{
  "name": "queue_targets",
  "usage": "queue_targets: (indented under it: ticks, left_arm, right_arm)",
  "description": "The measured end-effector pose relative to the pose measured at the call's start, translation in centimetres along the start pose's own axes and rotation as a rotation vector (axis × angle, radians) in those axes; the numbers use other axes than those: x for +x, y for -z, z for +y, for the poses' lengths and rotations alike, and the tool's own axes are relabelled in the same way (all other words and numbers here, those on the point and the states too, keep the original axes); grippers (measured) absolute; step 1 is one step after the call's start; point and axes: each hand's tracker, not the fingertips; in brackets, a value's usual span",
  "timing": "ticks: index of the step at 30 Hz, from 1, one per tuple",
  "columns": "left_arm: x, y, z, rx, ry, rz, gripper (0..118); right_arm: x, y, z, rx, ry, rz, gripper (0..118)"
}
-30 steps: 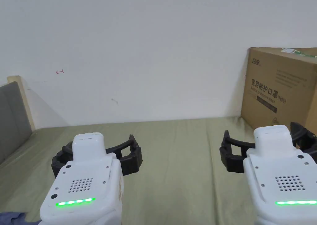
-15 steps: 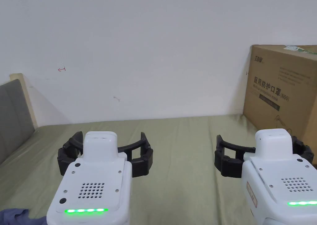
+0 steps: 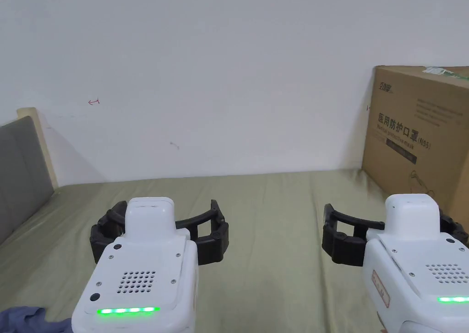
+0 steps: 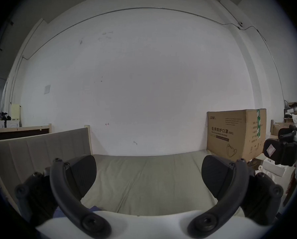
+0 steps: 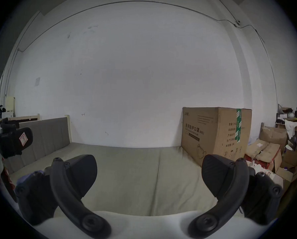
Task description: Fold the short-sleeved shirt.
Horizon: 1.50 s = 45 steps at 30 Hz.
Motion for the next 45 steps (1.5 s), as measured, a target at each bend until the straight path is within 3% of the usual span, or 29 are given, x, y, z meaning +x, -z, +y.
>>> queue_targets:
  ticks: [7,8,9,10,11,22,33,36,40,43,45]
  left_arm:
    - [0.0,0.4,0.3,-0.048,0.025,0.024,116]
    - [0.0,0.4,0.2,-0.051,0.04,0.035,100]
    - [-0.2,0.2,0.1,-0.041,0.042,0.018,65]
    - [-0.3,0.2,0.1,-0.042,0.042,0.01,17]
    - [-0.3,0.4,0.1,-0.064,0.045,0.006,0]
    - [-0.7,1.4,-1.3,-0.111,-0.01,-0.017,0]
    - [-1.2,0.3,-1.6,-0.112,-0.004,-0.007,0]
    - [-4.6,-1.2,-1.7,-0.122,0.007,0.042,0]
    - [-12.3,-5.3,-1.4,-0.099,0.054,0.318,0]
    - [-18.0,-8.9,-1.1,-0.068,0.024,0.473,0]
    - [-20.3,-10.7,-1.3,-0.072,0.03,0.557,0]
  right_arm:
    - [-0.1,-0.4,0.3,0.023,-0.021,0.006,115]
    - [0.0,-0.6,0.3,0.035,-0.019,0.012,106]
    - [0.1,-0.9,0.4,0.055,-0.012,0.023,83]
    - [0.3,-1.1,0.4,0.077,-0.001,0.019,35]
    - [0.3,-0.9,0.5,0.058,-0.013,0.012,0]
    - [2.1,0.0,-1.3,-0.044,0.036,-0.021,0]
    - [0.9,0.2,-1.3,-0.028,0.004,-0.021,0]
    - [-2.4,1.4,-1.8,-0.034,-0.009,0.045,0]
    - [-9.7,2.6,-2.2,-0.073,0.011,0.244,0]
    - [-14.6,2.4,-2.1,-0.093,-0.024,0.427,0]
    - [-17.3,1.9,-2.0,-0.098,-0.049,0.488,0]
